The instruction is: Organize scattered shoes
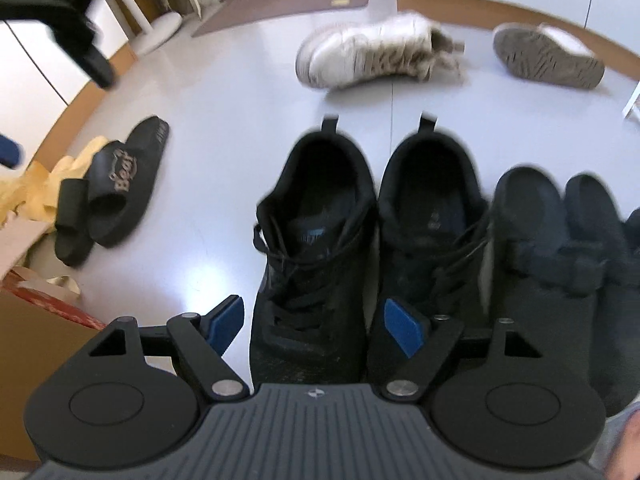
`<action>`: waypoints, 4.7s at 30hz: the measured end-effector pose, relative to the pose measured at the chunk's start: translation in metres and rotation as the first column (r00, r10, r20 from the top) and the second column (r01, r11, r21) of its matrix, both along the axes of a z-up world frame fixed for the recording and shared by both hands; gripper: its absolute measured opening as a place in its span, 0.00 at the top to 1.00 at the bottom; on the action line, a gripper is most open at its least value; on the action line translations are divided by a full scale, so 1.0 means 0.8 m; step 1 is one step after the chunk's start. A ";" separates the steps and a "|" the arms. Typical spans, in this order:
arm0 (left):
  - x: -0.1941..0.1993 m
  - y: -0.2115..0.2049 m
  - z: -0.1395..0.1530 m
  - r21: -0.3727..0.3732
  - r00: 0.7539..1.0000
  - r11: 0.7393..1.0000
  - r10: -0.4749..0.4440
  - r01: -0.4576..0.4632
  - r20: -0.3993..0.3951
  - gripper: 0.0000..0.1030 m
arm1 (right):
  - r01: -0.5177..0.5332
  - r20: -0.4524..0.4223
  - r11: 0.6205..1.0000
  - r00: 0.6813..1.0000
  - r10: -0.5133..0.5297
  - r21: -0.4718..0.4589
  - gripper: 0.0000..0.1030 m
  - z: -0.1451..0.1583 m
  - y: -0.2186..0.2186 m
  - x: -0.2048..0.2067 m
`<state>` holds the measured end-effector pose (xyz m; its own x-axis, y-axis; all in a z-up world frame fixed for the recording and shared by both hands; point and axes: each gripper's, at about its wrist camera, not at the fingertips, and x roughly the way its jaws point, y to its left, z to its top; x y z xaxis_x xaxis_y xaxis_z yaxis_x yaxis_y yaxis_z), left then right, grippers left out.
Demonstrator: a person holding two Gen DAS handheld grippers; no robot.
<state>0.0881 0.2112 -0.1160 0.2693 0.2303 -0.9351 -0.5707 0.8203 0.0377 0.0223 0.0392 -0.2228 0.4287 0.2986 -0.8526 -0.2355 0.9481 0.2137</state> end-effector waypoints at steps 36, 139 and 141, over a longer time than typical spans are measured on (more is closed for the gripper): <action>0.022 -0.129 0.068 -0.094 0.974 0.984 -0.132 0.152 0.185 0.19 | -0.030 0.111 0.997 0.993 0.039 -0.077 0.20 0.278 -0.281 0.085; 0.327 -0.287 -0.252 0.457 0.488 0.412 -0.871 0.788 -0.054 0.69 | 0.124 0.047 0.982 0.990 -0.132 0.145 0.18 -0.018 -0.362 0.168; 0.315 -0.298 -0.253 0.443 0.458 0.390 -0.888 0.807 -0.053 0.69 | 0.124 0.044 0.982 0.990 -0.131 0.143 0.18 -0.019 -0.361 0.169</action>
